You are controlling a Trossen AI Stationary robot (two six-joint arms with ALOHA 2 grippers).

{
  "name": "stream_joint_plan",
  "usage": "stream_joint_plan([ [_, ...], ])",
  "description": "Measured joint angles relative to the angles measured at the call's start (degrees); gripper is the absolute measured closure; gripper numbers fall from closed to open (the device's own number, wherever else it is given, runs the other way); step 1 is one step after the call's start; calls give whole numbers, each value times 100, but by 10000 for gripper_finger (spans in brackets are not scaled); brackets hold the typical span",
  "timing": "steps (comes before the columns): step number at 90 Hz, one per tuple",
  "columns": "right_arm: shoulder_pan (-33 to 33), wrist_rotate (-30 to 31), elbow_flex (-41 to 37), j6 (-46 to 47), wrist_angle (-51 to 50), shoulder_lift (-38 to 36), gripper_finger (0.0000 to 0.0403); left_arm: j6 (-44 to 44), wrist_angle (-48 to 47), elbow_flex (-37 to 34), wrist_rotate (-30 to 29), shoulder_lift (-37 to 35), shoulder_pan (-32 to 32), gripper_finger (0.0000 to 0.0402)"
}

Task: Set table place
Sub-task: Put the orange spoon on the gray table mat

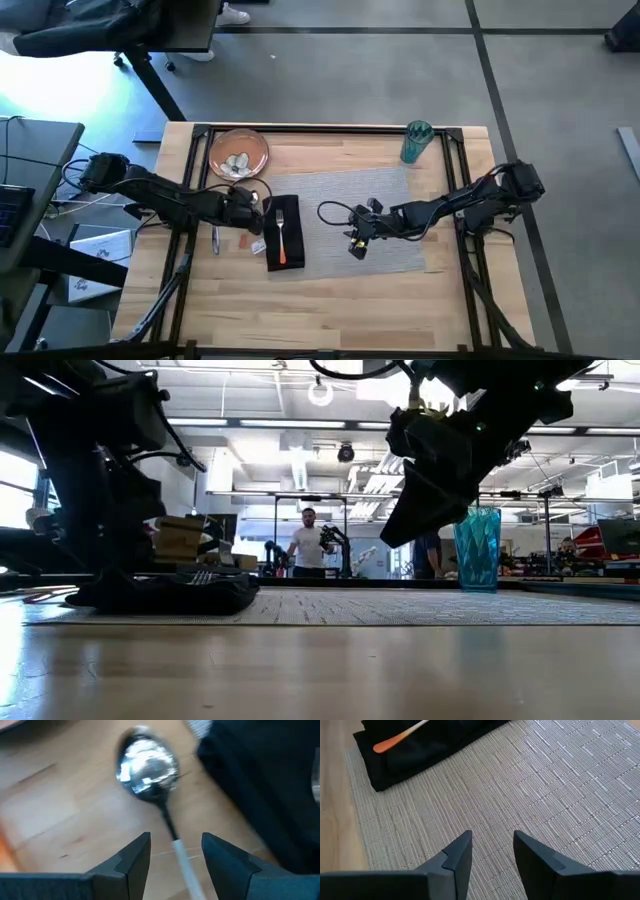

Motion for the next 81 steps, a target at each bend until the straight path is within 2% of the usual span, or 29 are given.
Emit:
stream_joint_plan([
  [28, 0, -17, 0, -9, 22, -2, 279, -124, 111, -299, -13, -17, 26, 249],
  [38, 0, -20, 0, -11, 24, -2, 279, -146, 200, -373, -73, -31, 18, 283],
  [55, 0, -20, 0, -11, 24, -2, 279, 195, 392, -281, 26, -17, -80, 388],
  [81, 0, -191, 48, 3, 27, -57, 279, 781, 250, 432, 157, -103, -464, 399],
])
